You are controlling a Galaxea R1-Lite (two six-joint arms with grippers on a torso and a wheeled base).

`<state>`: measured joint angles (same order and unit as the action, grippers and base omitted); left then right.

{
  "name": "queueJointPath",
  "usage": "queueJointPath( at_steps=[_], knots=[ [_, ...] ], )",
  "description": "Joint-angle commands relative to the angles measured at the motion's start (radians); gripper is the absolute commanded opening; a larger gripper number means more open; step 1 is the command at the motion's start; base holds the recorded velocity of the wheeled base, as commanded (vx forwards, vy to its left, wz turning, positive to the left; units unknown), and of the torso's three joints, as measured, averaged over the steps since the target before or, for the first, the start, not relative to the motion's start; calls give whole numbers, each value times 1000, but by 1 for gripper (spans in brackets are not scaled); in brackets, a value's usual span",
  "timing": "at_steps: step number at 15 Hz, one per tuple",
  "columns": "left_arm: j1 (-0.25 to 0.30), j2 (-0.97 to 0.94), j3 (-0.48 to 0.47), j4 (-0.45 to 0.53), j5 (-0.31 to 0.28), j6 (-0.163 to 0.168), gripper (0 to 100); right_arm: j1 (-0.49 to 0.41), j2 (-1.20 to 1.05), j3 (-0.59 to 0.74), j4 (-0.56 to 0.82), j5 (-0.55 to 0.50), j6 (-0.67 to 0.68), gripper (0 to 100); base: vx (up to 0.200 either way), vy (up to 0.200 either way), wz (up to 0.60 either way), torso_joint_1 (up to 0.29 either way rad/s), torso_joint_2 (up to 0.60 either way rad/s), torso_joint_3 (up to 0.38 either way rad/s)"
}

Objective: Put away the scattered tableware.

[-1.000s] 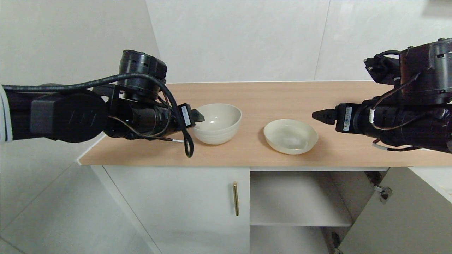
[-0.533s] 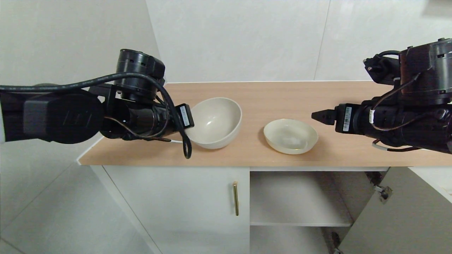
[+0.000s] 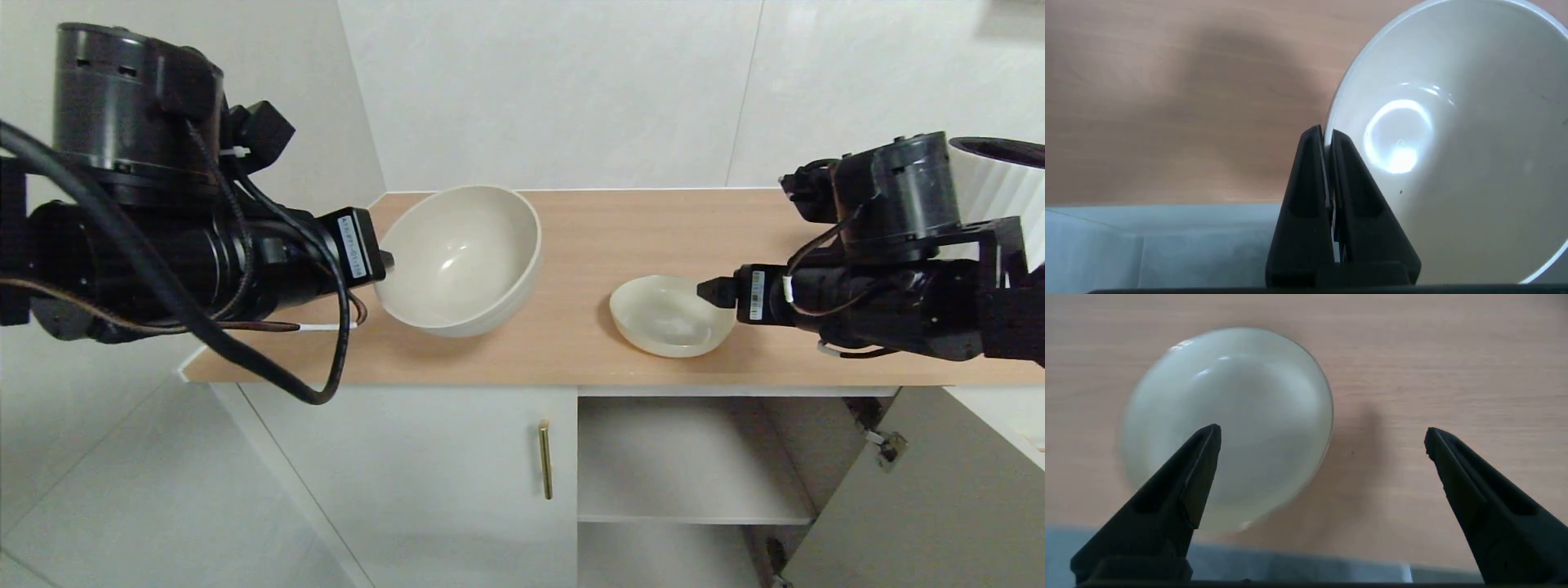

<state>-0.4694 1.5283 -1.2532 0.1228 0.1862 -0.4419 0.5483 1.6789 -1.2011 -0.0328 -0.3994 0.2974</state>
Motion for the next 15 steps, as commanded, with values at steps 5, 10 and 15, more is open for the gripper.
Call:
queueJointPath(
  at_steps=[5,10,15],
  knots=[
    [0,-39,9,0,1,3,0,-50,120,-43,-1,-7,20,100,0,0,0,0,0,0],
    [0,-43,9,0,1,3,0,-56,134,-51,-1,-1,28,0,0,0,0,0,0,0],
    [1,-50,15,0,1,3,0,-56,110,-52,1,4,43,0,0,0,0,0,0,0]
  ],
)
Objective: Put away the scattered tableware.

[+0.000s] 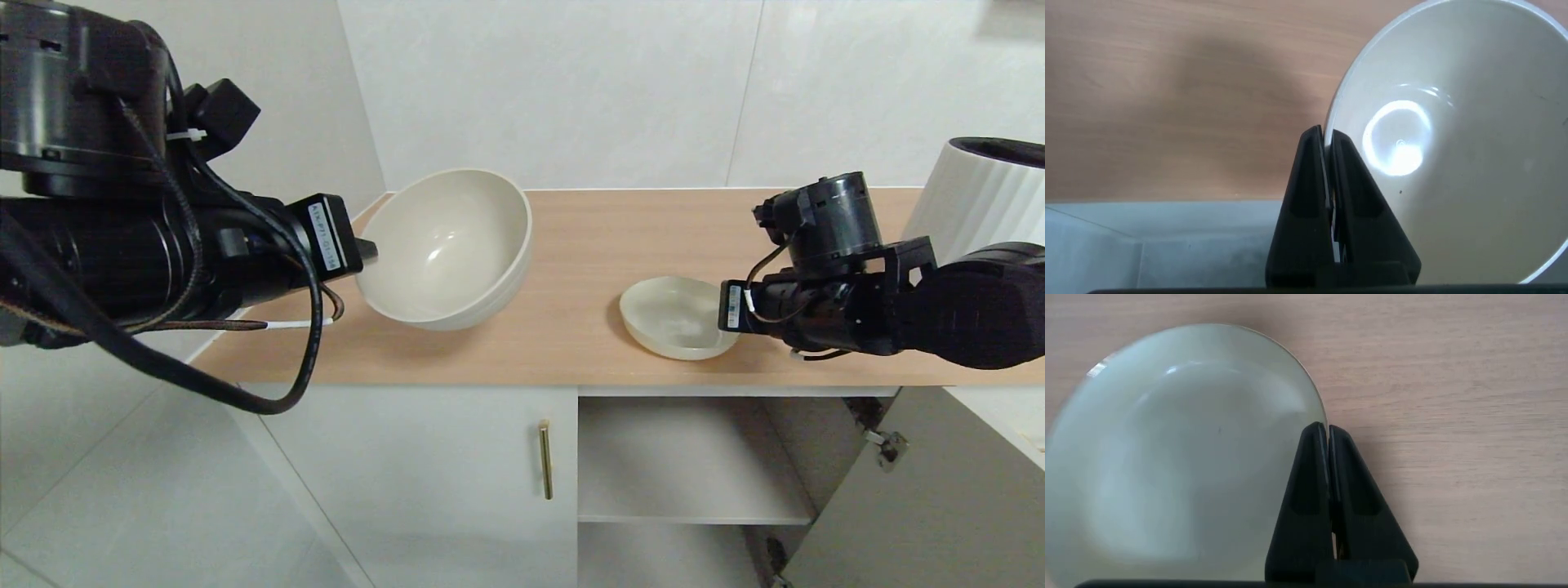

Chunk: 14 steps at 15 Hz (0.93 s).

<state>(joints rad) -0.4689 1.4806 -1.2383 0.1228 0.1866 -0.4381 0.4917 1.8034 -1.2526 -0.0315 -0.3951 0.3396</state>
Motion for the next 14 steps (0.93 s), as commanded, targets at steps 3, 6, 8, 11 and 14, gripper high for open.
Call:
queueJointPath(
  at_steps=[3,6,8,11,14],
  knots=[
    [-22,-57,68,-26,-1,4,0,5,-125,2,51,18,7,0,0,0,0,0,0,0],
    [-23,-80,155,-40,-1,15,0,8,-231,-2,153,125,39,0,0,0,0,0,0,0],
    [-23,-95,186,-77,1,13,0,8,-269,12,208,156,42,0,0,0,0,0,0,0],
    [-31,-114,234,-84,-3,15,0,15,-312,33,303,208,72,0,0,0,0,0,0,0],
    [-31,-112,243,-86,-3,13,0,42,-351,97,306,231,84,0,0,0,0,0,0,0]
  ],
)
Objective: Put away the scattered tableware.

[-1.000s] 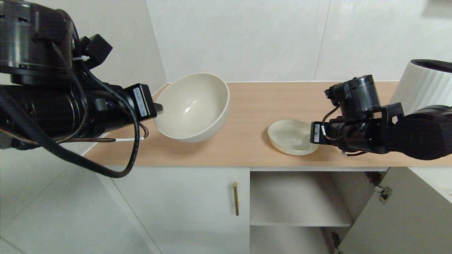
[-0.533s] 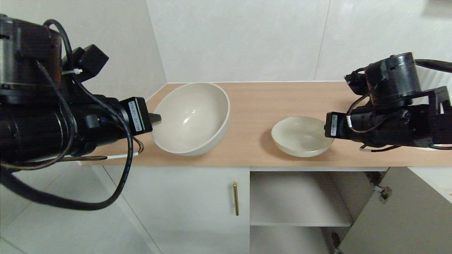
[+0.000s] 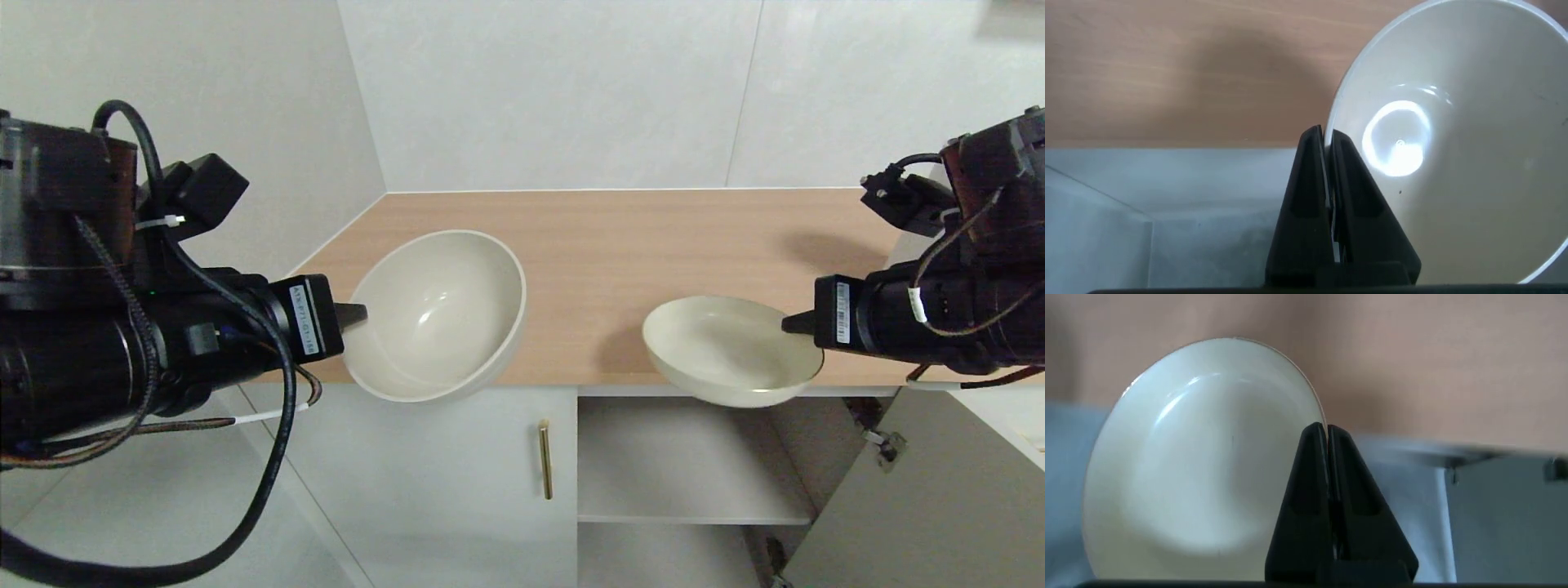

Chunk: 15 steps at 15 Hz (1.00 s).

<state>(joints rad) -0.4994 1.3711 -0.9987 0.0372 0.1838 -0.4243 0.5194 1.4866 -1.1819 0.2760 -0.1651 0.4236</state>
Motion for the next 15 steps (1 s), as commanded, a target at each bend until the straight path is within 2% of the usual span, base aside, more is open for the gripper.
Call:
queueJointPath(
  at_steps=[1,9,15],
  knots=[
    [-4,-3,3,1,0,-1,0,18,-52,71,-6,4,0,0,-200,0,0,2,2,2],
    [-24,17,9,1,0,1,0,14,-65,114,-9,3,-5,0,-200,0,0,2,1,2],
    [-28,28,9,1,0,2,0,1,-46,119,-20,-4,-8,0,0,0,0,0,0,0]
  ],
)
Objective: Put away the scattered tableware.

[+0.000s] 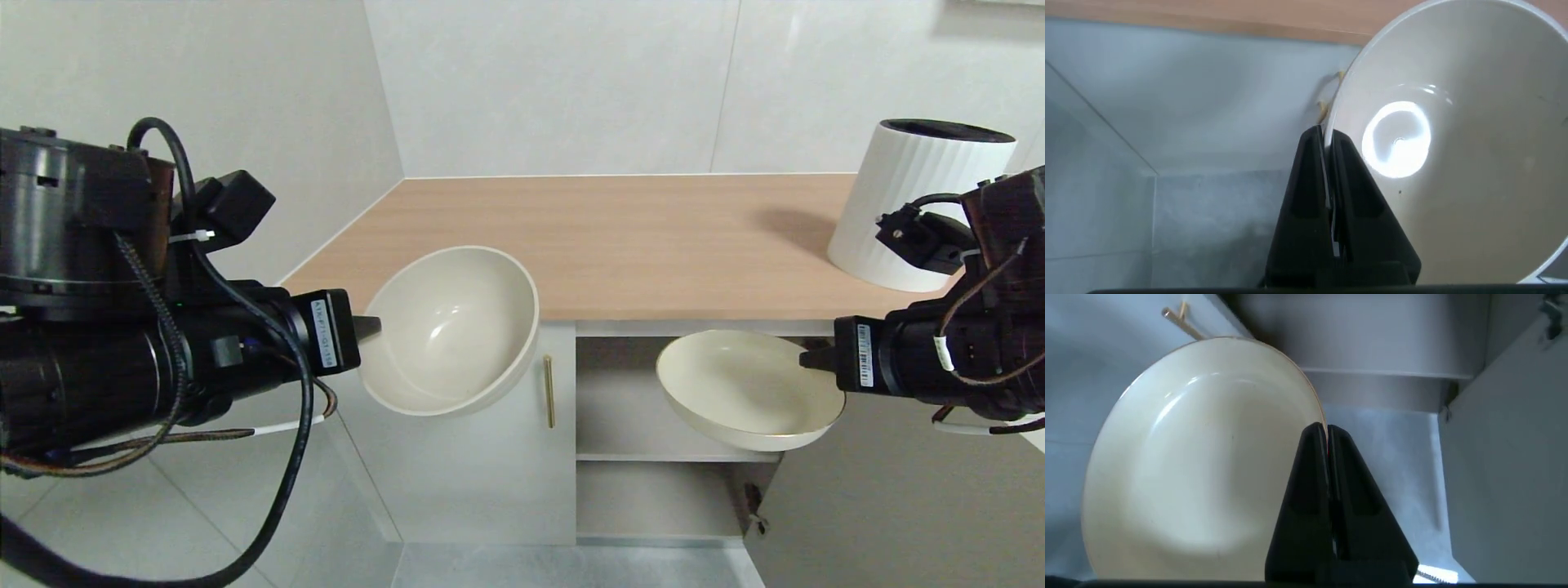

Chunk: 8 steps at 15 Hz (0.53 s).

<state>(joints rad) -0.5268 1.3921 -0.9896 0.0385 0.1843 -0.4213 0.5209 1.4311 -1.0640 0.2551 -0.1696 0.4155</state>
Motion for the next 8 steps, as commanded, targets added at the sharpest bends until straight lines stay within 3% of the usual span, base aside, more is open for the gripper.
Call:
queueJointPath(
  at_steps=[1,8],
  knots=[
    [-1,10,0,0,0,-1,0,-1,17,6,-2,1,0,0,0,0,0,0,0,0],
    [-1,15,0,0,0,-1,0,-21,46,64,-114,-1,-27,0,0,0,0,-129,381,241]
  ],
)
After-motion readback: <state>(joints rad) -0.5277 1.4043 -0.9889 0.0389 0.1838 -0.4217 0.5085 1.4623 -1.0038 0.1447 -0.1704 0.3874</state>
